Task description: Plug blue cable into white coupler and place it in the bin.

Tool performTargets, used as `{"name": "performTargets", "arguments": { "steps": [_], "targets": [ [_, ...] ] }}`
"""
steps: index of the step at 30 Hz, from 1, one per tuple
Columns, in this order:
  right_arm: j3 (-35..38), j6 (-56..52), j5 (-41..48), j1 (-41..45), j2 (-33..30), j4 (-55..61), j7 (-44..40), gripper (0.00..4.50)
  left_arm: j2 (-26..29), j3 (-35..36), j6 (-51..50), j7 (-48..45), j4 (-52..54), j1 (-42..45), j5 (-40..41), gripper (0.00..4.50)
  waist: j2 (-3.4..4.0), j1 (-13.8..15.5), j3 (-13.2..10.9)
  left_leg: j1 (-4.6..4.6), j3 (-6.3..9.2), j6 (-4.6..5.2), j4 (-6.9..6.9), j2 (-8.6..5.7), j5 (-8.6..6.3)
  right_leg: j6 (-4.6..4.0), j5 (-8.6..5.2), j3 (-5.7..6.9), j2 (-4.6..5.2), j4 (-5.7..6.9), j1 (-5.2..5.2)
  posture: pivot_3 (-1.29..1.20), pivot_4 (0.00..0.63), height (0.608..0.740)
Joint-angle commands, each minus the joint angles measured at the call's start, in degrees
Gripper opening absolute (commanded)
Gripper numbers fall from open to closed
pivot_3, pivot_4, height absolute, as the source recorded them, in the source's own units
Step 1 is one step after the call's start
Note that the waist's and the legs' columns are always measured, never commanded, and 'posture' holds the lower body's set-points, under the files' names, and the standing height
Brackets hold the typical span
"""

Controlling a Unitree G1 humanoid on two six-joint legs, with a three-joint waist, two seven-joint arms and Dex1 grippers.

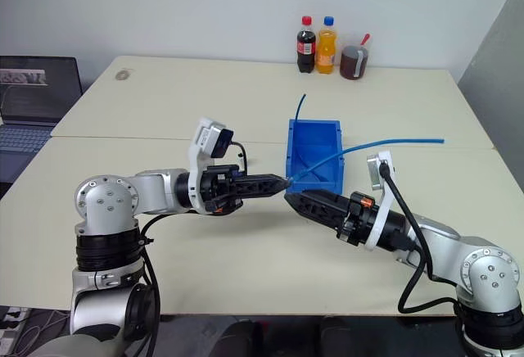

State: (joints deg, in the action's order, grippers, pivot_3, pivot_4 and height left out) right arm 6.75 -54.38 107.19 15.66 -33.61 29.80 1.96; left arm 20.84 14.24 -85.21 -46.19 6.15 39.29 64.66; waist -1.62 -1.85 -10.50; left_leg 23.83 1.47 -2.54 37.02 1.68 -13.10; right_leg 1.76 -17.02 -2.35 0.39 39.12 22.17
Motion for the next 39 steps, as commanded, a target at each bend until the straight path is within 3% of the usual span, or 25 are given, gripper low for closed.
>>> {"name": "performTargets", "arguments": {
  "steps": [1, 8, 26, 32, 34, 39],
  "targets": [
    [-0.9, 3.3, 4.1, 2.0, -1.1, 0.2, 1.8, 4.5, -0.4, 2.4, -2.0, 3.1, 1.9, -0.9, 5.3, 0.26, 0.0, 0.0, 0.0, 0.0, -0.01, 0.0, 0.0, 0.0, 0.0, 0.02, 0.01, 0.0, 0.0, 0.0, 0.0, 0.0, 0.15, 0.74],
    [-2.2, 5.3, 4.4, 2.3, -2.1, -0.3, 2.4, 4.31, 0.6, 2.7, -1.8, 6.6, 1.9, -2.0, 9.7, 0.26, 0.0, 0.1, 0.0, 0.02, -0.03, 0.0, 0.0, 0.0, 0.0, 0.04, 0.03, 0.0, 0.04, -0.04, 0.01, 0.0, 0.15, 0.74],
    [-3.2, 6.3, 4.3, 2.9, -3.0, -0.8, 1.1, 0.17, 2.1, 0.7, 0.1, 9.1, 0.7, -2.0, 13.2, 0.26, 0.0, 0.1, 0.0, 0.02, -0.05, 0.0, -0.01, -0.01, 0.0, 0.03, 0.03, -0.01, 0.01, -0.04, 0.03, 0.0, 0.15, 0.74],
    [-3.3, 6.3, 4.1, 3.5, -3.2, -0.7, 1.1, 0.16, 2.2, 0.1, 1.3, 9.4, 1.6, -2.2, 12.7, 0.26, 0.0, 0.1, 0.0, 0.02, -0.06, 0.0, -0.01, -0.01, 0.0, 0.04, 0.03, -0.02, 0.01, -0.05, 0.03, 0.0, 0.15, 0.74],
    [-3.4, 6.3, 3.6, 3.9, -3.4, -0.9, 1.4, 0.16, 2.7, 0.0, 2.1, 8.9, 2.3, -2.8, 12.4, 0.96, 0.0, 0.1, 0.0, 0.02, -0.06, -0.01, -0.01, -0.01, 0.0, 0.03, 0.03, -0.02, 0.01, -0.04, 0.04, 0.0, 0.15, 0.74],
    [-3.1, 6.2, 2.4, 5.1, -3.5, -2.9, 1.1, 0.16, 6.9, -2.9, 5.2, 3.1, 6.4, -4.8, 9.1, 2.02, 0.0, 0.0, 0.0, 0.02, -0.07, 0.0, -0.03, -0.01, 0.0, 0.03, 0.03, -0.03, 0.0, -0.05, 0.06, 0.0, 0.15, 0.74]
  ]
}}
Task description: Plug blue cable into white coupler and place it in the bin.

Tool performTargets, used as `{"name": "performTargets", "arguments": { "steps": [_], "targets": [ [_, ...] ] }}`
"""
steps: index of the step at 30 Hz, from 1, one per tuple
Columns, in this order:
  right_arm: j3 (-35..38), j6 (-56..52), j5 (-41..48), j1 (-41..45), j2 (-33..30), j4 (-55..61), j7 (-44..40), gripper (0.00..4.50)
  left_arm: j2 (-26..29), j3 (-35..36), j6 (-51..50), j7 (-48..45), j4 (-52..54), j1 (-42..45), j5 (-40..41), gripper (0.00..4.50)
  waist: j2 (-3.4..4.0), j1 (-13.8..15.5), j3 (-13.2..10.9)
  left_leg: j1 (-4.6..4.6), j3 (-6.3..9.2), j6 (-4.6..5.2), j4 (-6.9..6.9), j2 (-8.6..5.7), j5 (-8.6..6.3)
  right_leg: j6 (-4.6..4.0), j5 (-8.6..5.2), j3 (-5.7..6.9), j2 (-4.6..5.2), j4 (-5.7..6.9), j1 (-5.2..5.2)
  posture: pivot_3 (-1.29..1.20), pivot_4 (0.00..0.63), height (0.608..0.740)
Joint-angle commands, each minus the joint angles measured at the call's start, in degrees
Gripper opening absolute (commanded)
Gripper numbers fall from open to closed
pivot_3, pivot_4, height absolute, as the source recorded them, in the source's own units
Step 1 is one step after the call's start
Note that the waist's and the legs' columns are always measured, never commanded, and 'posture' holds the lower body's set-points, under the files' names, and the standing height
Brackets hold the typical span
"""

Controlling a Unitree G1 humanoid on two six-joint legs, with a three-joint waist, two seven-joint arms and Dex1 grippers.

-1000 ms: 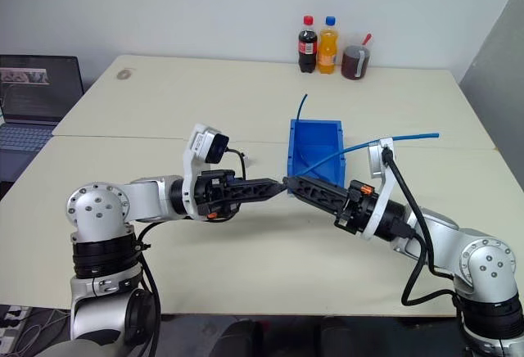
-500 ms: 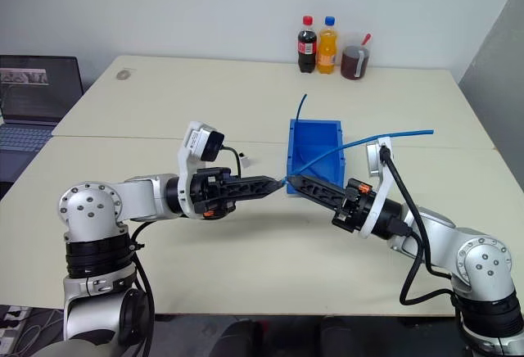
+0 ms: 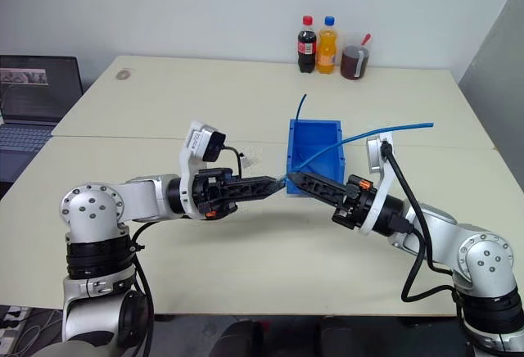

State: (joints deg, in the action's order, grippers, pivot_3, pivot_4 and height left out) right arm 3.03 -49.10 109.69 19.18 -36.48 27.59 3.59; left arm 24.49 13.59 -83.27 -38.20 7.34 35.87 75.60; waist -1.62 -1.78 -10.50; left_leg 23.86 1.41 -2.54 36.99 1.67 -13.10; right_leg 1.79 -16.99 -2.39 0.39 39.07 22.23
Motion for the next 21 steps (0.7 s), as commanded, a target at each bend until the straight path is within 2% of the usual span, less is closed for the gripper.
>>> {"name": "performTargets", "arguments": {
  "steps": [1, 7, 13, 17, 21],
  "targets": [
    [0.6, 0.6, -1.0, 1.8, -0.8, -1.5, -0.8, 0.16, 4.4, -3.3, 4.6, -6.2, 6.1, -2.0, -3.3, 2.16, 0.0, -0.1, 0.0, 0.0, -0.03, 0.0, -0.01, 0.0, 0.0, 0.0, 0.0, -0.03, -0.02, -0.01, 0.02, 0.0, 0.15, 0.74],
    [1.3, -1.4, -9.1, 2.4, -2.2, -7.2, -5.5, 0.16, 12.5, -8.3, 18.5, -12.5, 10.0, -6.6, -16.9, 3.33, 0.0, 0.1, 0.0, -0.01, -0.05, 0.0, -0.01, 0.0, 0.0, -0.01, 0.01, -0.06, -0.01, -0.01, 0.02, 0.0, 0.15, 0.74],
    [3.2, -1.4, -14.8, 1.6, -2.3, -9.3, -9.2, 0.16, 16.9, -7.5, 35.4, -6.0, 12.3, -13.7, -34.7, 4.46, 0.01, 0.1, 0.0, 0.0, -0.08, 0.0, -0.05, 0.03, 0.0, -0.04, 0.02, -0.13, -0.02, -0.07, 0.05, 0.0, 0.15, 0.74],
    [3.5, -0.7, -16.7, 1.6, -0.3, -9.7, -9.1, 0.16, 17.1, -8.6, 49.1, -0.8, 7.7, -18.9, -48.3, 4.46, 0.02, 0.1, 0.0, 0.03, -0.07, 0.01, -0.06, 0.09, 0.0, -0.04, 0.02, -0.19, 0.03, -0.09, 0.06, 0.0, 0.15, 0.74],
    [3.4, -1.2, -19.1, 2.1, 1.2, -10.3, -9.4, 0.16, 15.1, -10.4, 58.2, 1.1, -3.5, -16.6, -55.9, 4.46, 0.02, 0.3, 0.0, 0.03, -0.06, 0.01, -0.04, 0.1, 0.0, -0.05, 0.03, -0.13, 0.05, -0.06, 0.05, 0.0, 0.15, 0.74]
  ]
}}
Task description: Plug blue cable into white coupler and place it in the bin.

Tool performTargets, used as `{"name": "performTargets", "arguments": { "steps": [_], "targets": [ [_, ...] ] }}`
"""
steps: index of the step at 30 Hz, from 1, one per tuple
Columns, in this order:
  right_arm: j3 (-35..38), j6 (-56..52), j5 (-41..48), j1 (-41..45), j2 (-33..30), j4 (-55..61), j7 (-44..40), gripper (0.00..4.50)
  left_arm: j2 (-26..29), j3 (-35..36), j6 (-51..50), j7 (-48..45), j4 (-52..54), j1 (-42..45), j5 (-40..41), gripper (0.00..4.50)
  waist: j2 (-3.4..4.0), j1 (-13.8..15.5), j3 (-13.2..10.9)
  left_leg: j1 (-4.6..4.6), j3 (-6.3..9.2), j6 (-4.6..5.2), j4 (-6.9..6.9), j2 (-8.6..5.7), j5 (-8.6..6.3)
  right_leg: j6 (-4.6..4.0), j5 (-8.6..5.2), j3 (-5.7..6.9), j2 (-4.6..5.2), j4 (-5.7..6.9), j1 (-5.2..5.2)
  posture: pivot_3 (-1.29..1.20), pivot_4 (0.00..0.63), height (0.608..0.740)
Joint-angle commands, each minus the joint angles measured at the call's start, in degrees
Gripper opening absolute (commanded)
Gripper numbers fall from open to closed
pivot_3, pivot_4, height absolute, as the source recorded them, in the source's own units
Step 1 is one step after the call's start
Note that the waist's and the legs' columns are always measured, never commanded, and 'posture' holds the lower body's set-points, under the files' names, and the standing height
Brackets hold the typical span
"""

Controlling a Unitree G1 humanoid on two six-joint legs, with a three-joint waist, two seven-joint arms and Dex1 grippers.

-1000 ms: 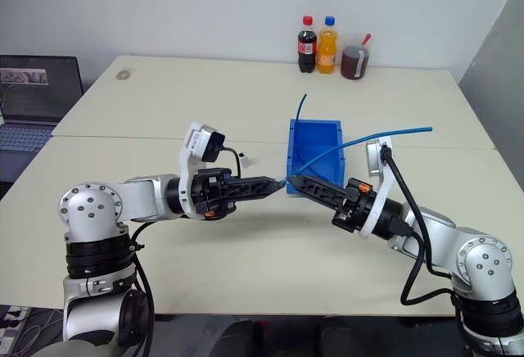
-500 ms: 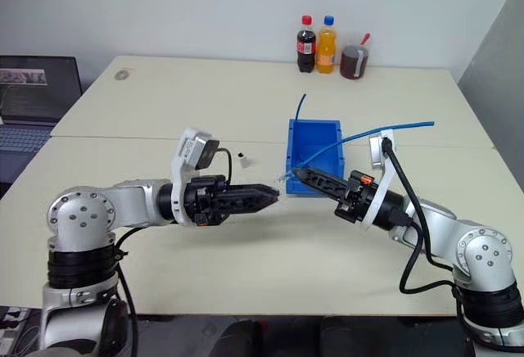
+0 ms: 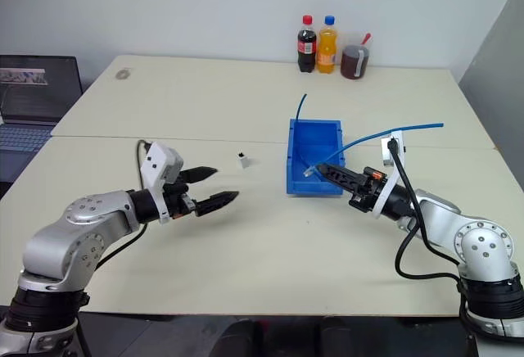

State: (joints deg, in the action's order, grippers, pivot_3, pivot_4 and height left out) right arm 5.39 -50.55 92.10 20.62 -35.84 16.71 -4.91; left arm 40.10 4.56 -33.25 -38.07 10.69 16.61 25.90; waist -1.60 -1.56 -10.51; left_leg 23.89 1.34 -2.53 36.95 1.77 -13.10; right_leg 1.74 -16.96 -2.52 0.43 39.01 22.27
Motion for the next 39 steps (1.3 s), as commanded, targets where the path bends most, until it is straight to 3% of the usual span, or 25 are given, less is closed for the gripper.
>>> {"name": "performTargets", "arguments": {
  "steps": [1, 6, 16, 21, 27, 31, 39],
  "targets": [
    [1.1, 0.1, -2.1, 0.8, 0.7, 0.4, -1.1, 0.16, -0.8, -2.1, 10.5, 0.5, -10.3, 3.9, -7.8, 4.46, 0.0, 0.3, 0.0, 0.01, -0.01, 0.0, 0.01, -0.01, 0.0, 0.0, 0.01, 0.02, 0.01, 0.0, 0.0, 0.0, 0.15, 0.74],
    [2.4, -0.1, -3.7, 1.3, 1.3, -0.2, -0.6, 0.16, -3.7, -2.8, 18.9, -2.1, -27.0, 11.6, -11.2, 4.46, 0.0, 0.6, 0.0, 0.06, -0.12, 0.01, 0.03, -0.07, 0.01, 0.06, 0.06, 0.17, 0.05, -0.03, 0.0, 0.0, 0.15, 0.74],
    [4.5, -0.6, -3.7, -0.3, 0.8, 1.9, 1.3, 0.16, -9.5, -4.3, 26.8, -16.0, -56.0, 27.6, -13.0, 4.46, -0.01, 0.5, 0.0, 0.14, -0.22, 0.02, 0.02, -0.14, 0.01, 0.06, 0.06, 0.31, 0.03, -0.01, 0.04, 0.0, 0.15, 0.74],
    [4.9, -0.7, -3.8, -0.5, 1.0, 2.4, 2.0, 0.16, -11.3, -6.5, 34.3, -16.4, -67.7, 33.5, -18.2, 4.46, -0.01, 0.0, 0.0, 0.13, -0.23, 0.02, 0.03, -0.15, 0.01, 0.06, 0.07, 0.31, -0.04, 0.01, 0.04, 0.0, 0.15, 0.74],
    [4.9, -0.5, -4.2, -0.9, 1.5, 2.8, 2.5, 0.16, -14.6, -7.3, 39.6, -15.7, -74.9, 36.9, -21.6, 4.46, -0.01, 0.0, 0.0, 0.15, -0.23, 0.02, 0.03, -0.16, 0.01, 0.06, 0.06, 0.31, -0.04, 0.0, 0.04, 0.0, 0.15, 0.74],
    [5.1, -0.3, -4.4, -1.5, 1.8, 3.4, 2.9, 0.16, -15.8, -6.4, 43.1, -8.5, -79.7, 39.0, -23.9, 4.46, -0.02, 0.0, 0.0, 0.16, -0.22, 0.02, 0.04, -0.17, 0.01, 0.07, 0.07, 0.31, -0.04, 0.01, 0.04, 0.0, 0.15, 0.74],
    [5.5, -0.4, -4.5, -1.8, 2.2, 4.1, 3.5, 0.16, -18.0, -4.5, 43.1, -4.6, -84.8, 42.0, -24.8, 4.46, -0.03, 0.0, 0.0, 0.13, -0.21, 0.02, 0.06, -0.17, 0.01, 0.09, 0.08, 0.33, -0.05, 0.06, 0.03, 0.0, 0.15, 0.74]
  ]
}}
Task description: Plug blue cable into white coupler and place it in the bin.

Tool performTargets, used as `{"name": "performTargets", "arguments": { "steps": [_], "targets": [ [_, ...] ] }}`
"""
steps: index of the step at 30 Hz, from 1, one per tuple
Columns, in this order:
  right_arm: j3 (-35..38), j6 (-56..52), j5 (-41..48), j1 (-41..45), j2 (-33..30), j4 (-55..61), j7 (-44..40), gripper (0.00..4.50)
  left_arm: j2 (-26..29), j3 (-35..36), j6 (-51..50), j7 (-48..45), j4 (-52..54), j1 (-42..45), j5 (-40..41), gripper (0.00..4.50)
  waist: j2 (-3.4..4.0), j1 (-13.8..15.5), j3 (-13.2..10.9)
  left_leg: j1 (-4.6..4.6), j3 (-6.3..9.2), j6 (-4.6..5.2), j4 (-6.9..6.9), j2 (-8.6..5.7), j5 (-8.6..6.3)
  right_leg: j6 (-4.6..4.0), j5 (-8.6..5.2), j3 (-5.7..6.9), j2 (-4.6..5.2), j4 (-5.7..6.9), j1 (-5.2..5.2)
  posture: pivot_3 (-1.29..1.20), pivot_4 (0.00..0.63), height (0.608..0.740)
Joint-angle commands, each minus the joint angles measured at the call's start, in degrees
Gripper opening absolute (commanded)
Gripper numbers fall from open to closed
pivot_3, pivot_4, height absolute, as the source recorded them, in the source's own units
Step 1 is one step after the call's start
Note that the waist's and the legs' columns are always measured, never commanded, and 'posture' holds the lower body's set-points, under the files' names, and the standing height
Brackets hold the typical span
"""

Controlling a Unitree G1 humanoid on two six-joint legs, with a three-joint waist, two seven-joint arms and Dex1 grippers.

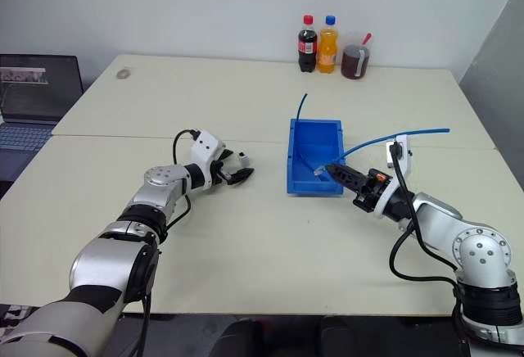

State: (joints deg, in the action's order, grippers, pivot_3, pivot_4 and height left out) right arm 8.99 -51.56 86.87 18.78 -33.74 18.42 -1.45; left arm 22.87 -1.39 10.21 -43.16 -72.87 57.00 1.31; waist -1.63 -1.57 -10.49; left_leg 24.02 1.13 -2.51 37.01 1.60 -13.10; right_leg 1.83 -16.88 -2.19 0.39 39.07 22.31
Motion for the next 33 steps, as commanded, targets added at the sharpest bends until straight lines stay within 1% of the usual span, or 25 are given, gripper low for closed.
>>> {"name": "performTargets", "arguments": {
  "steps": [1, 4, 6, 7, 14, 15, 21, 22, 31, 33],
  "targets": [
    [1.9, 0.6, 0.8, 0.0, 0.2, 2.5, 0.2, 0.16, -1.0, 1.8, -0.5, 0.3, -1.6, 1.8, -0.1, 4.46, 0.0, 0.0, 0.0, 0.0, -0.01, 0.0, 0.0, 0.0, 0.0, 0.0, 0.0, 0.0, 0.0, 0.0, 0.0, 0.0, 0.15, 0.74],
    [2.1, 0.6, 1.0, -0.3, 0.2, 3.0, 0.6, 0.16, -1.5, 3.0, -0.9, -0.3, -2.1, 2.2, 0.1, 4.46, 0.0, 0.0, 0.0, 0.0, -0.02, 0.0, 0.01, -0.01, 0.0, 0.01, 0.01, -0.01, 0.0, -0.01, 0.0, 0.0, 0.15, 0.74],
    [2.2, 0.7, 1.2, -0.6, 0.3, 3.3, 0.9, 0.16, -1.7, 3.5, -0.9, -0.3, -2.3, 2.3, -0.1, 4.1, 0.0, 0.0, 0.0, 0.01, -0.02, 0.0, 0.0, -0.01, 0.0, 0.01, 0.01, -0.01, 0.0, -0.01, 0.0, 0.0, 0.15, 0.74],
    [2.2, 0.7, 1.2, -0.7, 0.4, 3.4, 1.0, 0.16, -1.8, 3.5, -0.8, -0.4, -2.4, 2.4, -0.3, 4.02, 0.0, 0.0, 0.0, 0.01, -0.02, 0.0, 0.0, -0.01, 0.0, 0.01, 0.01, 0.0, 0.0, -0.01, 0.0, 0.0, 0.15, 0.74],
    [2.6, 0.6, 1.5, -1.0, 0.7, 3.6, 1.7, 0.16, -2.8, 3.9, -1.0, 0.1, -3.0, 3.5, -1.4, 2.55, 0.0, 0.0, 0.0, 0.01, -0.02, 0.0, 0.0, -0.01, 0.0, 0.01, 0.01, -0.01, 0.0, -0.01, 0.0, 0.0, 0.15, 0.74],
    [2.6, 0.6, 1.5, -0.9, 0.7, 3.5, 1.8, 0.16, -2.9, 3.9, -1.0, 0.2, -3.1, 3.7, -1.6, 2.4, 0.0, 0.0, 0.0, 0.01, -0.01, 0.0, 0.0, -0.01, 0.0, 0.01, 0.01, 0.0, 0.0, -0.01, 0.0, 0.0, 0.15, 0.74],
    [2.6, 0.8, 1.4, -0.7, 0.8, 3.6, 2.1, 0.16, -3.7, 4.1, -0.9, 0.5, -3.3, 4.3, -2.5, 0.96, 0.0, 0.0, 0.0, 0.01, -0.02, 0.0, 0.0, -0.01, 0.0, 0.01, 0.01, 0.0, 0.0, -0.01, 0.0, 0.0, 0.15, 0.74],
    [2.6, 0.8, 1.4, -0.7, 0.8, 3.6, 2.1, 0.16, -3.7, 4.2, -0.9, 0.5, -3.3, 4.3, -2.6, 0.86, 0.0, 0.0, 0.0, 0.01, -0.02, 0.0, 0.0, -0.01, 0.0, 0.01, 0.01, 0.0, 0.0, -0.01, 0.0, 0.0, 0.15, 0.74],
    [2.6, 0.9, 1.1, -0.7, 1.2, 3.6, 2.3, 0.16, -3.1, 4.5, -0.4, -0.3, -3.0, 3.9, -3.3, 0.85, 0.0, 0.0, 0.0, 0.01, -0.01, 0.0, 0.0, -0.01, 0.0, 0.01, 0.01, 0.0, 0.0, 0.0, 0.0, 0.0, 0.15, 0.74],
    [2.4, 0.8, 0.8, -0.5, 1.2, 3.7, 2.0, 0.16, -2.2, 4.2, -0.3, -2.9, -2.4, 3.4, -3.2, 0.85, 0.0, 0.0, 0.0, 0.01, -0.02, 0.0, 0.0, -0.01, 0.0, 0.01, 0.01, -0.01, 0.0, 0.0, 0.0, 0.0, 0.15, 0.74]
  ]
}}
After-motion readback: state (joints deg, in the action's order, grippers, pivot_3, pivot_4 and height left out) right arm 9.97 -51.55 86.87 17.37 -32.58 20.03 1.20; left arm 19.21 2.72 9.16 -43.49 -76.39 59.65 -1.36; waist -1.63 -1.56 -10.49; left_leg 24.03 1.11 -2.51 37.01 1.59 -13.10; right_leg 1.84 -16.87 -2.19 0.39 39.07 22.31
